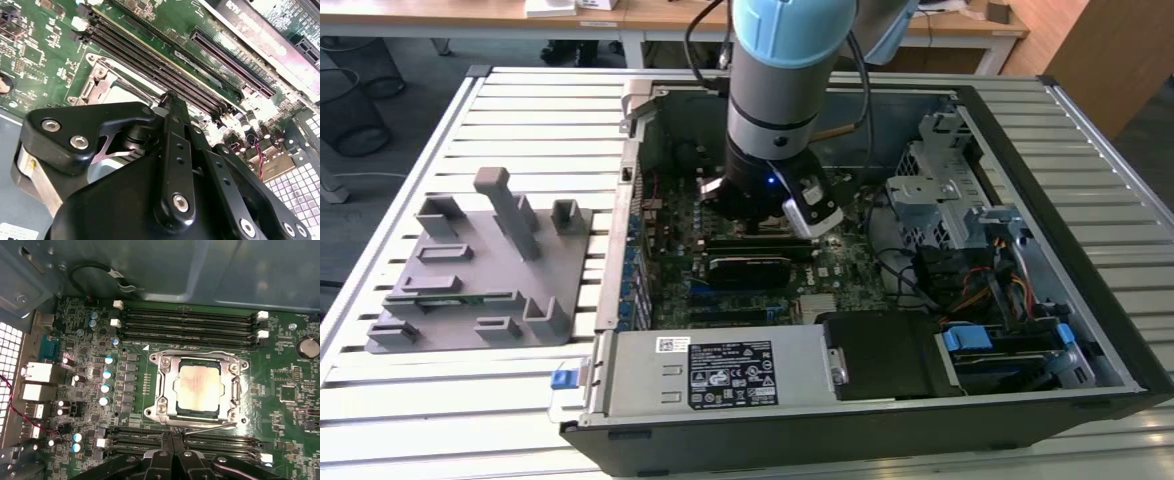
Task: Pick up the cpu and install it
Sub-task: 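Install the second cpu locking lever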
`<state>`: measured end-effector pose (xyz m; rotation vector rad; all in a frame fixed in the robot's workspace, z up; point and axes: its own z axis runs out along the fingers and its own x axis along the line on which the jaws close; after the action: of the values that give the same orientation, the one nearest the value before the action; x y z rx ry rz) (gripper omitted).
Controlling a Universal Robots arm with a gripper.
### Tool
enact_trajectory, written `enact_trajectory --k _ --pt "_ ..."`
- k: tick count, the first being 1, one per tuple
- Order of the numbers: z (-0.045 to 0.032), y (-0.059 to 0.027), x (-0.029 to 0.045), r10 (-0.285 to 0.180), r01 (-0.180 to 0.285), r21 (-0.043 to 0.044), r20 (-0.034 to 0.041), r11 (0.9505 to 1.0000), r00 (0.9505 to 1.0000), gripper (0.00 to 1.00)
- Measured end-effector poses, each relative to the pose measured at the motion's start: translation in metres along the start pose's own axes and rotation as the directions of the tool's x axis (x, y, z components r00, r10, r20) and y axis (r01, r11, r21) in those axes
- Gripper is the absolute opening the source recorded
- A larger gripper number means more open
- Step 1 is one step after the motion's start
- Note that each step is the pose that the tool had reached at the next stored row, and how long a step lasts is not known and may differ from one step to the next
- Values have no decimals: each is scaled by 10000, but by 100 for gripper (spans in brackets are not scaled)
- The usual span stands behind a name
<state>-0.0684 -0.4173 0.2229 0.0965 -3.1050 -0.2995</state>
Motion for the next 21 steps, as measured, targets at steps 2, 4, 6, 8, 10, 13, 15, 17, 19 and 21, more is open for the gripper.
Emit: enact_trajectory --k 2,4,6,8,10,13,15,17,19,21 --pt "22 -4 13 0 0 -1 -2 10000 10000 11" --pt "54 -9 22 1 -1 0 -5 10000 10000 11" --pt "91 -16 29 1 -1 -1 -7 10000 10000 11" --pt "113 -20 32 0 0 -3 -11 10000 10000 11" --pt "126 -23 33 1 -1 -6 -17 10000 10000 11" --pt "142 -25 37 5 -5 -11 -22 10000 10000 11" --pt "149 -26 58 3 -3 -16 -26 10000 10000 11" --pt "154 -25 70 5 -5 -31 -26 10000 10000 11" --pt "158 -26 71 4 -4 -53 -31 10000 10000 11" --pt "168 -28 73 4 -4 -91 -33 10000 10000 11"
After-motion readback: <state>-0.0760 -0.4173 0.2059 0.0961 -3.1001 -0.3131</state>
